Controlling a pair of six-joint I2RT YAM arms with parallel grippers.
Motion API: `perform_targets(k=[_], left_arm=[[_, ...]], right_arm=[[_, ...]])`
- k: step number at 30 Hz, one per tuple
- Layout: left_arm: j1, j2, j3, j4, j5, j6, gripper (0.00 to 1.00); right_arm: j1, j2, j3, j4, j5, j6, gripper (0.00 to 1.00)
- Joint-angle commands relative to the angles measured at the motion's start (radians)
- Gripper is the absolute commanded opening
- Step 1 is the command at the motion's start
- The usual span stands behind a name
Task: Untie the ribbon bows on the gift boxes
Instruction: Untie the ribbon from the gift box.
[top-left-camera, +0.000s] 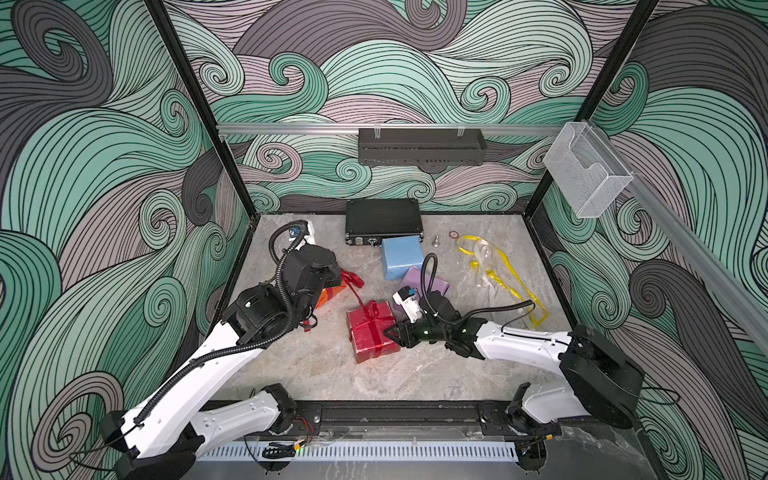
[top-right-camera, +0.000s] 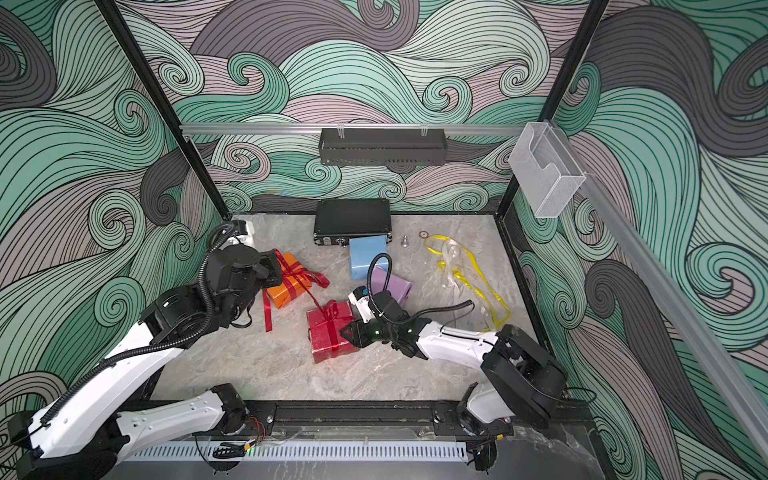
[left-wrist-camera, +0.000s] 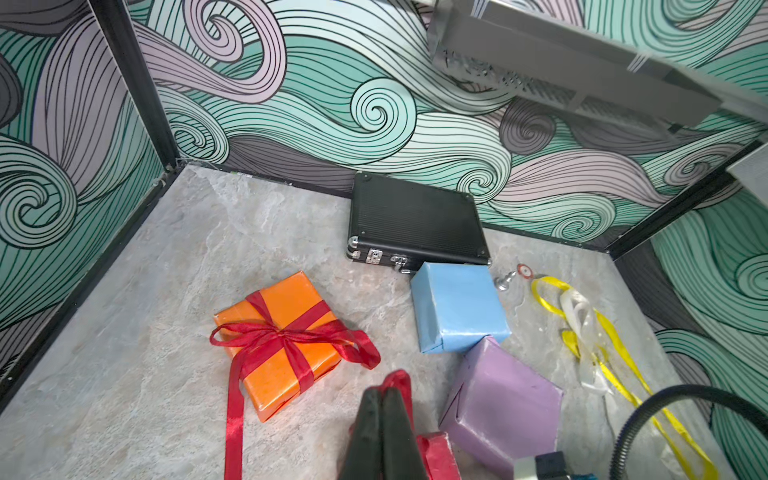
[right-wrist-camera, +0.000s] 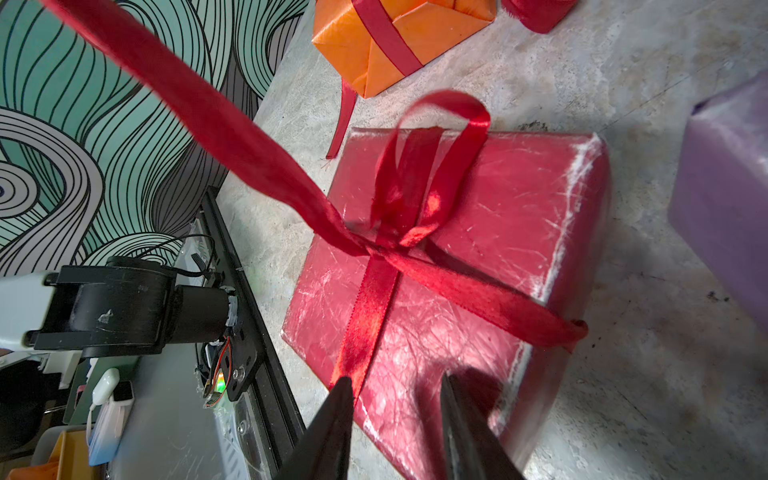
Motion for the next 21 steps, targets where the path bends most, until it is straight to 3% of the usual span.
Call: perform_targets(k=[1,3,12,17,21], left_arm=[[0.011,0.011,0.018,0.011,0.001,0.006,0.01],[0.029,0.024,0.008,-0.012,-0.006,-0.01,0.1],[0.212,0.086,0.004,-0.111,0.167,-0.025,0.79],[0.359,0.118,0.002,-0.164,0.351,-0.022,0.92],[0.408,0.157,-0.056,-0.173,0.615,0.063,0.94]], right_arm=[[0.001,0.012,0.002,-0.04,0.009,0.005,0.38],[0.001,0.012,0.003,-0.041,0.009,0.005,0.38],[0.002,0.012,0.002,-0.035,0.006,0.006,0.38],[0.002,-0.004,-0.006,-0.032,0.01,0.003,0.38],[0.002,-0.049,-0.008,-0.064,0.043,-0.021,0.38]])
